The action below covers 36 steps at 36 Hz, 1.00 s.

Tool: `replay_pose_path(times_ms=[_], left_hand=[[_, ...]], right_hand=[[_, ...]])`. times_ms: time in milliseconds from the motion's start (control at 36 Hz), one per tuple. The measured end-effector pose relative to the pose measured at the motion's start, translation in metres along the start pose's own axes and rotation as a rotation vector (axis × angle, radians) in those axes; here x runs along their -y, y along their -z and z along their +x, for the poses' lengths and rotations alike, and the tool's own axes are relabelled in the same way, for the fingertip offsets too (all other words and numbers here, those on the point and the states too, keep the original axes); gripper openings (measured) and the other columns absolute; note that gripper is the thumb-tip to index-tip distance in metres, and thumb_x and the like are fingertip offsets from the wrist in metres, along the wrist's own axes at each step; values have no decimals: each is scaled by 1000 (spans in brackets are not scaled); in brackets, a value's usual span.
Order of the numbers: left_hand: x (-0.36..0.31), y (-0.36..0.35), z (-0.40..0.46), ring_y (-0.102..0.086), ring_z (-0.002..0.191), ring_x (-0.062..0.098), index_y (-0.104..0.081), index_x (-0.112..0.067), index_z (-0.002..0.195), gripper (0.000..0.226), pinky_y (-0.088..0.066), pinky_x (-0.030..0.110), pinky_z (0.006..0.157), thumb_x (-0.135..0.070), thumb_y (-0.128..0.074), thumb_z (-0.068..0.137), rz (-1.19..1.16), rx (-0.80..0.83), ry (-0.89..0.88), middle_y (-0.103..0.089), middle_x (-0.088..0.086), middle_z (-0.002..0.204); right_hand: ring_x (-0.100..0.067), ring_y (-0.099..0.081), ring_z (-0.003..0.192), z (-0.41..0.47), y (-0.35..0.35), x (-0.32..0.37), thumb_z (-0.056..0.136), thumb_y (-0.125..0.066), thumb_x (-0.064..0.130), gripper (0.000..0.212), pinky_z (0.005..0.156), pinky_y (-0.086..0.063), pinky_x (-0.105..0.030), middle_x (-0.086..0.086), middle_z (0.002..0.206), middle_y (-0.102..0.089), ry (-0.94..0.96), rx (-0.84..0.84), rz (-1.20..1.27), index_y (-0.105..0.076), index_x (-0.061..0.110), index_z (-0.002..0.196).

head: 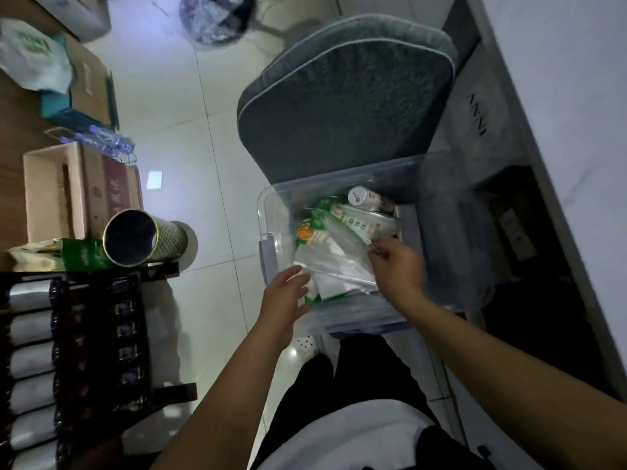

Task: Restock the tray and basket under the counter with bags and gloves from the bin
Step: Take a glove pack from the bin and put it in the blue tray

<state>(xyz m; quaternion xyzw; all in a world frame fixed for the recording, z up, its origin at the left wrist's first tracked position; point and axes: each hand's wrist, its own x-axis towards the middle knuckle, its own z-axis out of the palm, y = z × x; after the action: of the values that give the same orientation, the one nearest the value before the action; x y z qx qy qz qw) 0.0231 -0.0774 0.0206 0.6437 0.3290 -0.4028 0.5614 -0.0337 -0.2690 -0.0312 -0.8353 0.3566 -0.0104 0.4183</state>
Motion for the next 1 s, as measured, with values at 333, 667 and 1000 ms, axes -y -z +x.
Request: replay_pose_path(times_ms=[333,667,1000], left_hand=[[0,3,-45,-68,89,30,-62,-12,124,38,-60,41,70,-12,-68,87,-317,281,49,-72,14,105],[26,30,-41,-66,89,30,-64,-18,104,27,-56,37,65,3,-63,86,-365,289,-42,-70,11,102],[36,57,-32,-64,99,31,-62,-16,122,35,-56,40,71,-3,-60,90,-451,163,-42,-67,14,116]], right_hand=[[-21,-71,86,-166,19,47,82,-65,3,17,70,-58,-32,-5,99,-76,687,-110,-149,-77,9,92],[-26,-64,114,-200,31,29,78,-75,11,36,97,-48,-47,-6,120,-70,558,-26,-247,-72,10,114],[-22,-58,116,-119,79,-14,86,-72,24,44,87,-37,-18,-8,128,-63,-127,137,-148,-62,11,127]])
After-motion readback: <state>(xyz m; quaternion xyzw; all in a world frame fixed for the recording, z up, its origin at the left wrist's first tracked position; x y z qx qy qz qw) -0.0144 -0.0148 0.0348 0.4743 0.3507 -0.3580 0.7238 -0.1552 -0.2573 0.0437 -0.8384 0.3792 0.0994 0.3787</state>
